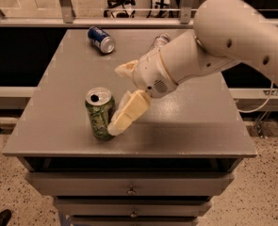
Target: Pick green can
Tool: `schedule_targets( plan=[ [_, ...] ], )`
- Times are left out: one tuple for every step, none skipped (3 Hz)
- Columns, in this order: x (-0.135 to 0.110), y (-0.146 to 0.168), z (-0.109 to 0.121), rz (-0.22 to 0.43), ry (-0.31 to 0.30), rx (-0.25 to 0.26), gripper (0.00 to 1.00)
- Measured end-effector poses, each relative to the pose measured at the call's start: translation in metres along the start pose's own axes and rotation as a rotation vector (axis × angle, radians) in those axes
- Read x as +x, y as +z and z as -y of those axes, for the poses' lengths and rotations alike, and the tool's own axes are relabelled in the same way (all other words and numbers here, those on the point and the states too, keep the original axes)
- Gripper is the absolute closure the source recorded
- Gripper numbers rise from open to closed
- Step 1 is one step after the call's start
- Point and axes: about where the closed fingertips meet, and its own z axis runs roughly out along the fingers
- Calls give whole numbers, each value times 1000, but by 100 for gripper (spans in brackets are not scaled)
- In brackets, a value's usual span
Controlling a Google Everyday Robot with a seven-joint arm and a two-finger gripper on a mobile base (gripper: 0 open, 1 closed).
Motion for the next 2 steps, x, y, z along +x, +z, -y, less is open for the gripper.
schedule_targets(
  plan=[
    [-4,21,-8,59,7,-44,0],
    [-4,42,-18,112,31,-87,14]
  ],
)
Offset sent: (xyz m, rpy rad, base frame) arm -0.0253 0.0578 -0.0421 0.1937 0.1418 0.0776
